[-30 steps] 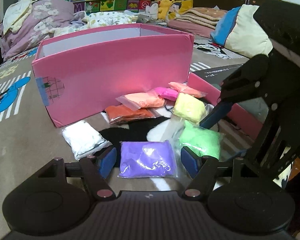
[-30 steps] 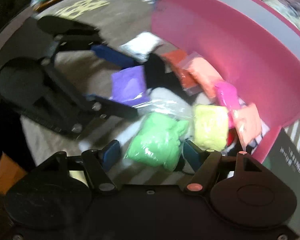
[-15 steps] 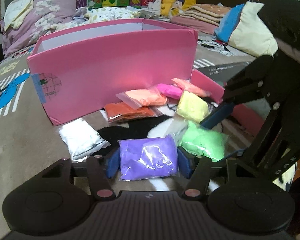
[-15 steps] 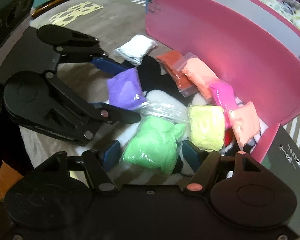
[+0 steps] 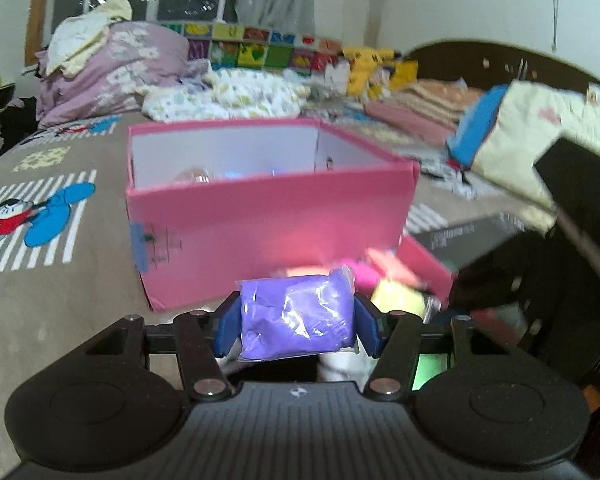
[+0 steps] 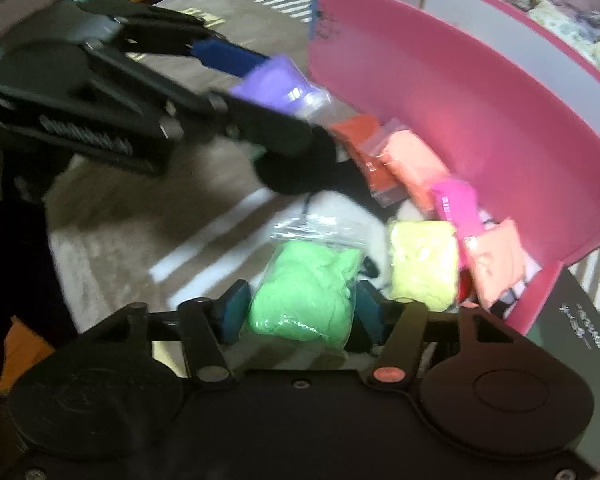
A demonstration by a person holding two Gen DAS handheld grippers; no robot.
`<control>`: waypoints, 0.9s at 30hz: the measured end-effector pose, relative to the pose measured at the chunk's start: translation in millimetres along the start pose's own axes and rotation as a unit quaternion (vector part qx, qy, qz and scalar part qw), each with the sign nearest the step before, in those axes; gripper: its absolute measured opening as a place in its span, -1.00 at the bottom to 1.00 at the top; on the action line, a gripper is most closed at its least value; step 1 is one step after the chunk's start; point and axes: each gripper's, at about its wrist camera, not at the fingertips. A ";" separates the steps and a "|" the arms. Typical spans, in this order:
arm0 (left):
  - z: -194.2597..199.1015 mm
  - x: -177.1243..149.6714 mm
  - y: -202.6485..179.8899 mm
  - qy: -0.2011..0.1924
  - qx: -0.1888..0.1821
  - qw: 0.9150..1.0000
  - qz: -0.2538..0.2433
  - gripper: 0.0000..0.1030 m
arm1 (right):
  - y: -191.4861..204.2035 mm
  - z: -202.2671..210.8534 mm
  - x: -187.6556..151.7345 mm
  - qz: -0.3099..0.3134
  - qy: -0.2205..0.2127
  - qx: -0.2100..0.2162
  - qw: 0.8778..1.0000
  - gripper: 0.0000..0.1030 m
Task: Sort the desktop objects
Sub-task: 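Close the left tool on the purple packet while the right tool grasps the green packet, then carry the purple packet with the left tool into the pink box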
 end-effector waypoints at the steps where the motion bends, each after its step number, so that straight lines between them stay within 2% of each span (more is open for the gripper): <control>1: 1.9 2.9 1.3 -0.006 -0.001 1.000 0.006 0.11 | -1.4 0.1 0.2 -0.007 -0.002 0.003 1.000 0.22; 3: 5.7 8.8 3.6 -0.021 0.000 1.000 0.016 0.11 | -4.1 0.9 0.1 -0.019 -0.007 0.006 1.000 0.20; 5: 10.0 16.2 6.6 -0.037 0.006 0.999 0.028 0.11 | -6.0 0.5 0.2 -0.024 -0.003 0.007 1.000 -0.01; 10: 20.6 35.9 17.2 -0.069 0.012 0.996 0.063 0.11 | -0.4 1.3 0.5 0.001 0.002 0.027 1.000 -0.03; 14: 22.5 50.3 20.7 -0.083 0.029 0.993 0.082 0.11 | 10.6 -4.0 3.9 0.054 0.025 0.015 0.998 -0.03; 18: 16.6 59.9 25.8 -0.078 0.051 0.990 0.104 0.11 | 19.2 -8.7 6.6 0.094 0.037 0.000 0.995 -0.03; 21: 10.7 68.2 33.3 -0.075 0.061 0.988 0.123 0.11 | 23.1 -5.1 8.3 0.096 0.038 0.013 0.995 -0.04; 27: -6.6 97.4 39.2 -0.063 0.078 0.988 0.116 0.11 | 30.9 -5.4 6.7 0.111 0.040 0.015 0.993 -0.04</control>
Point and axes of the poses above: each gripper's, at about its wrist camera, not at the fingertips, and z roughly against the way its jaws point, y to its left, x to its top, and after that the axes turned 13 degrees about x, right-handed
